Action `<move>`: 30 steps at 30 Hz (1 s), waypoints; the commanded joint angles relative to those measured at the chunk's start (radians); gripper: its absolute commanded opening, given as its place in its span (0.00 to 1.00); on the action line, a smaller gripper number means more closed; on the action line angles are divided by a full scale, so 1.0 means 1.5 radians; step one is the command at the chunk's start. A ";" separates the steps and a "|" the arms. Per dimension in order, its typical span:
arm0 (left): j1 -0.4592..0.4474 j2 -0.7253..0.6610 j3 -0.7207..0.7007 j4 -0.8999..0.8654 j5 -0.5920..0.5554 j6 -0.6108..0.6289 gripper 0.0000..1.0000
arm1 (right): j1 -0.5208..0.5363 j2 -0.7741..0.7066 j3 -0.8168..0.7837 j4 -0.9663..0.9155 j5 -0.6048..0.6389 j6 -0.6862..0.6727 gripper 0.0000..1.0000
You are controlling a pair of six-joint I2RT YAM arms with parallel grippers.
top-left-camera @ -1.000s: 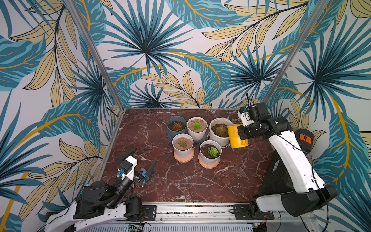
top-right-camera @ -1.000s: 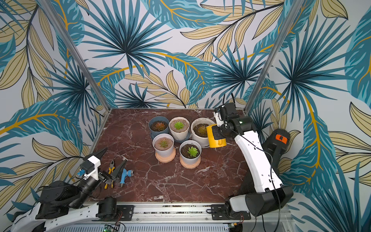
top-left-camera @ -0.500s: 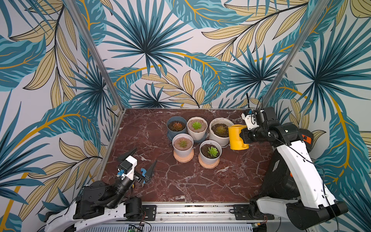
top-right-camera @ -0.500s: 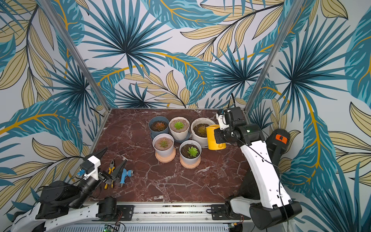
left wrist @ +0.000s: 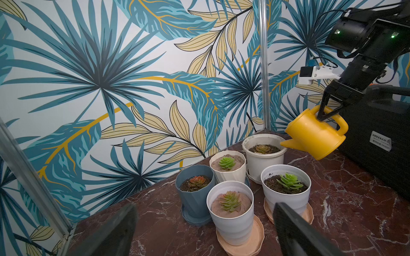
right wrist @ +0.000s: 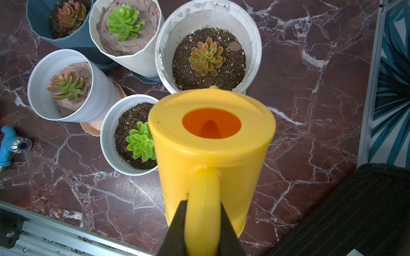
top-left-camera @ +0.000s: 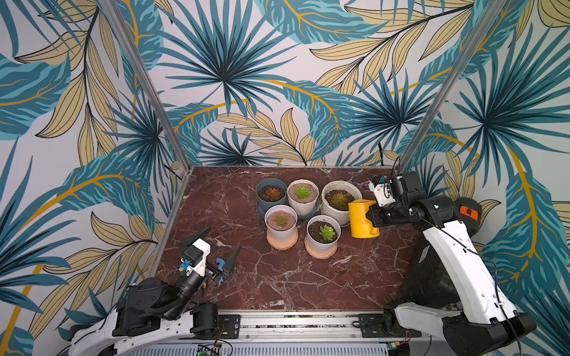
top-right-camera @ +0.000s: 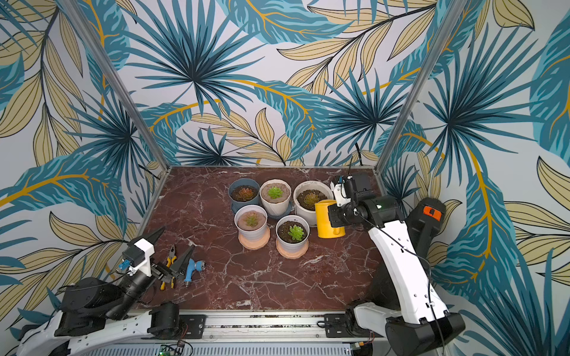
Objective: Water the succulent around the soil edge
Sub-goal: Water the soil of the potted plant with water.
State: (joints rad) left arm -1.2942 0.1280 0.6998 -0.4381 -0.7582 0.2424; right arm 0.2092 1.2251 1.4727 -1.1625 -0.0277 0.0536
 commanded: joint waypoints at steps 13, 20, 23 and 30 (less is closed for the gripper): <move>0.004 -0.008 0.010 0.000 0.007 -0.006 1.00 | 0.010 -0.016 0.045 -0.003 -0.050 0.027 0.00; 0.004 -0.008 0.012 -0.001 0.009 -0.007 1.00 | 0.015 -0.006 0.033 0.000 -0.062 0.025 0.00; 0.004 -0.008 0.015 -0.005 0.008 -0.009 1.00 | 0.015 0.000 0.024 0.005 -0.061 0.024 0.00; 0.004 -0.008 0.015 -0.007 0.009 -0.010 1.00 | 0.015 0.015 0.023 -0.006 -0.054 0.013 0.00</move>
State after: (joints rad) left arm -1.2938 0.1280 0.7002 -0.4431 -0.7578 0.2356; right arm 0.2245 1.2339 1.5169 -1.1687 -0.1024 0.0788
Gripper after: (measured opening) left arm 0.999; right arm 0.177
